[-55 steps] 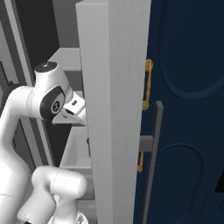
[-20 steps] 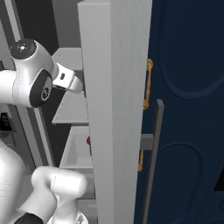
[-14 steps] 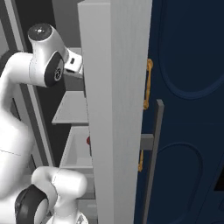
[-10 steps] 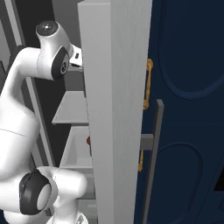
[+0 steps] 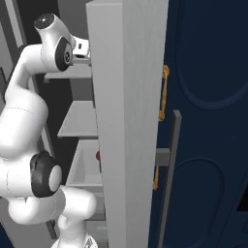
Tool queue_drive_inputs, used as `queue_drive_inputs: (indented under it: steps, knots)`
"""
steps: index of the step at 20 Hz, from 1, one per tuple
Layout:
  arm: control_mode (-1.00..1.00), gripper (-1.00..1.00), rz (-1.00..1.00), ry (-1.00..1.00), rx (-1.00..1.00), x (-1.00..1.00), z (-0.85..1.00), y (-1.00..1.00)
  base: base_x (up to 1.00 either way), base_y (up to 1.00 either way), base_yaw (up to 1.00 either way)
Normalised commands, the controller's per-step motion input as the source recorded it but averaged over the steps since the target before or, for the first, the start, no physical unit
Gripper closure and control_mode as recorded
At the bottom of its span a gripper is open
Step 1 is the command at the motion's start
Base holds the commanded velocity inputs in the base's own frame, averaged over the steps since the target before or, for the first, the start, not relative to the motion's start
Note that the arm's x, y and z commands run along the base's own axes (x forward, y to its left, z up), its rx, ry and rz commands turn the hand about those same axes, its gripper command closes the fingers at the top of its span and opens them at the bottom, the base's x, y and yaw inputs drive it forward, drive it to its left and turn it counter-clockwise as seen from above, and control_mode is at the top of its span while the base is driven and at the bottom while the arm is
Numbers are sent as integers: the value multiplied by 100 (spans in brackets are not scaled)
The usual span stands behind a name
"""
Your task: Grab a lemon wedge from the fridge and one ice cube from the ice bowl, and put them in the glass of lemonade.
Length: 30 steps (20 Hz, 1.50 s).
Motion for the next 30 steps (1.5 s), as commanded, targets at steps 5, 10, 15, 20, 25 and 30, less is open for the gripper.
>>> queue_drive_inputs:
  steps: [5, 10, 15, 20, 25, 30]
  knots:
    - [-100, -100, 0, -19, 0, 27, 1, -1, 0, 0, 0]
    - [-100, -100, 0, -11, 0, 55, -2, -20, 0, 0, 0]
    - [-100, -100, 4, 5, 3, 54, 5, -19, 0, 0, 0]
    - [-100, -100, 8, 23, 7, 15, 2, 0, 0, 0, 0]
    - [-100, -100, 13, 14, 2, 0, 0, 0, 0, 0, 0]
    - [-100, -100, 2, 0, 0, 8, 0, 0, 0, 0, 0]
